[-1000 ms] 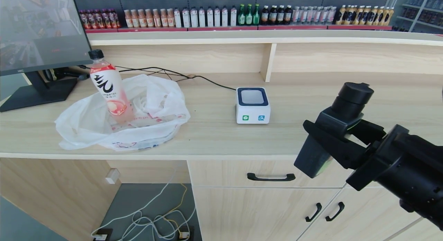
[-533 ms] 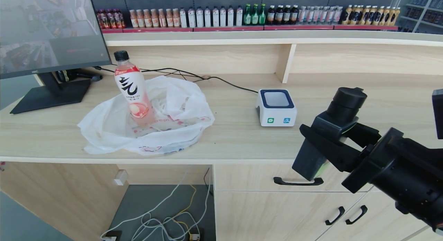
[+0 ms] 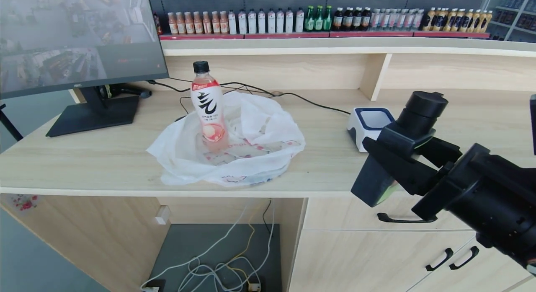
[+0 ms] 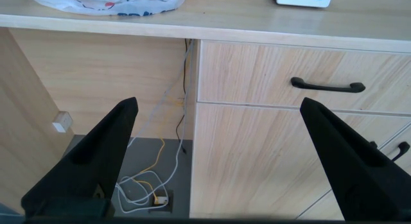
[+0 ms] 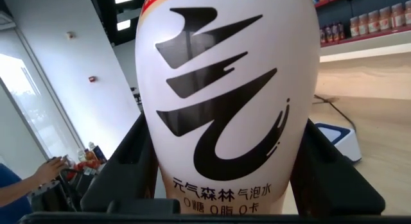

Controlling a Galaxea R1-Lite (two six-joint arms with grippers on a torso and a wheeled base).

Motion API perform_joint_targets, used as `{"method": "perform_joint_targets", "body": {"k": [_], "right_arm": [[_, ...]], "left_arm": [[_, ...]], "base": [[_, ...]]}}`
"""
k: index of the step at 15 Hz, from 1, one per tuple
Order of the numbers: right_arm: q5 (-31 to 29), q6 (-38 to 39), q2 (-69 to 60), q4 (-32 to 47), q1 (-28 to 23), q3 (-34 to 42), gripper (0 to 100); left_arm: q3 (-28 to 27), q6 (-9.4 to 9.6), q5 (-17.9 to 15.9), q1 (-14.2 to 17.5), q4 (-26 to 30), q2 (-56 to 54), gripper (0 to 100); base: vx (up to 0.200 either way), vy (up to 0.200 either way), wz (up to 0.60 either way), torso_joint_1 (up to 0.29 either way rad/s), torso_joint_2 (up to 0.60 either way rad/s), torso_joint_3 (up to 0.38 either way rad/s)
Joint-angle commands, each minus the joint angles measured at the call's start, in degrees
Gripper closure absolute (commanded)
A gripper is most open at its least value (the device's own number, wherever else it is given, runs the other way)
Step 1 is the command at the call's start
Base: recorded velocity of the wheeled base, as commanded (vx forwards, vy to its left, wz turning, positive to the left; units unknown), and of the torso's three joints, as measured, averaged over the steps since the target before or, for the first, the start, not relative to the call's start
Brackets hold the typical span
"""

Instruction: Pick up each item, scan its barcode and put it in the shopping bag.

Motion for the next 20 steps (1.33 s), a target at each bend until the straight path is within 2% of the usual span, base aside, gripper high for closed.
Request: {"method": "perform_joint_targets", "body": {"k": [1,11,17,20], "right_arm": [[0.03,0.21,-0.37,-0.08,0.01,0.24,100],[-0.23,-0.93,-0.28,-0.08,0.1,0.33,100],[-0.5,-7.79,-0.28,-0.08,-0.78,6.13,100],[-2.43,-10.78,0.24,-0.08,-4.21,8.85,100]], "left_arm": [[0.0,0.0,0.01,0.01,0.0,-0.01,0],[0.0,0.0,0.01,0.01,0.0,-0.01,0],[0.0,0.0,0.01,0.01,0.0,-0.01,0],[0.0,0.0,0.01,0.01,0.0,-0.01,0]], "base": [[0.0,0.0,0.0,0.0,0.0,0.0],[0.0,0.0,0.0,0.0,0.0,0.0],[0.0,0.0,0.0,0.0,0.0,0.0],[0.0,0.0,0.0,0.0,0.0,0.0]]}}
